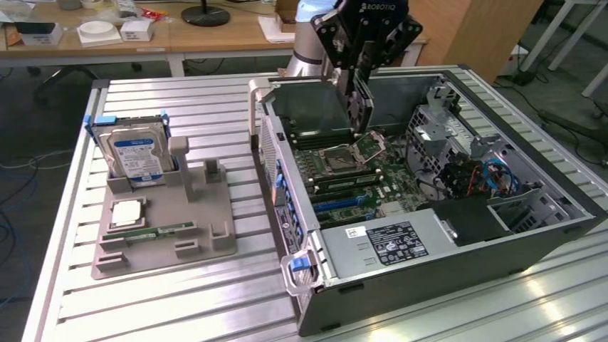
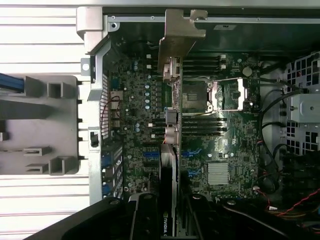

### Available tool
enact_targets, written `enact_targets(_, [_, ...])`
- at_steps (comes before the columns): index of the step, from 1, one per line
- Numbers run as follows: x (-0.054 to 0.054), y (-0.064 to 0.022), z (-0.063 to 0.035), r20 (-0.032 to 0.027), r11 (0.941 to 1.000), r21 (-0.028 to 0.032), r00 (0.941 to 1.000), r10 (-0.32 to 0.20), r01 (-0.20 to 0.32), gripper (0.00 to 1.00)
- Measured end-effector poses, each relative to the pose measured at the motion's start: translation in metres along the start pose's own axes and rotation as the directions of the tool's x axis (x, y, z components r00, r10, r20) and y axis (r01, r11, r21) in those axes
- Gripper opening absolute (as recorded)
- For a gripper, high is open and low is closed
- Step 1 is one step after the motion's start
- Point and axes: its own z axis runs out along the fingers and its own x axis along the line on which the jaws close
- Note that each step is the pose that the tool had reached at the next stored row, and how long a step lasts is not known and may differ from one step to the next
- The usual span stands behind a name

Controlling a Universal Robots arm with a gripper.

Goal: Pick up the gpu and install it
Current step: 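Pick up the gpu and move the gpu toward the slot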

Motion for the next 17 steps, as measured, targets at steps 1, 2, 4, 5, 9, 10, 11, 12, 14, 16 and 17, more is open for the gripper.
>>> enact_targets(1, [-0.001, 0.0000, 0.0000, -0.0001, 1.0000, 0.0000, 1.0000, 0.000, 0.000, 0.26])
enact_targets(2, [-0.002, 0.0000, 0.0001, 0.0000, 1.0000, -0.0001, 1.0000, 0.000, 0.000, 0.26])
enact_targets(4, [-0.004, -0.0001, 0.0001, 0.0000, 1.0000, 0.0000, 1.0000, 0.000, 0.000, 0.26])
enact_targets(5, [-0.004, -0.0002, 0.0001, 0.0000, 1.0000, -0.0001, 1.0000, 0.000, 0.000, 0.26])
enact_targets(9, [-0.007, -0.0005, 0.0001, 0.0000, 1.0000, 0.0000, 1.0000, 0.000, 0.000, 0.26])
enact_targets(10, [-0.007, -0.0006, 0.0001, 0.0000, 1.0000, 0.0000, 1.0000, 0.000, 0.000, 0.26])
enact_targets(11, [-0.008, -0.0007, 0.0002, 0.0000, 1.0000, 0.0000, 1.0000, 0.000, 0.000, 0.26])
enact_targets(12, [-0.009, -0.0008, 0.0002, 0.0000, 1.0000, 0.0000, 1.0000, 0.000, 0.000, 0.26])
enact_targets(14, [-0.010, -0.0010, 0.0002, 0.0000, 1.0000, 0.0000, 1.0000, 0.000, 0.000, 0.26])
enact_targets(16, [-0.011, -0.0012, 0.0002, 0.0000, 1.0000, 0.0000, 1.0000, 0.000, 0.000, 0.26])
enact_targets(17, [-0.011, -0.0013, 0.0002, 0.0000, 1.0000, 0.0000, 1.0000, 0.000, 0.000, 0.26])
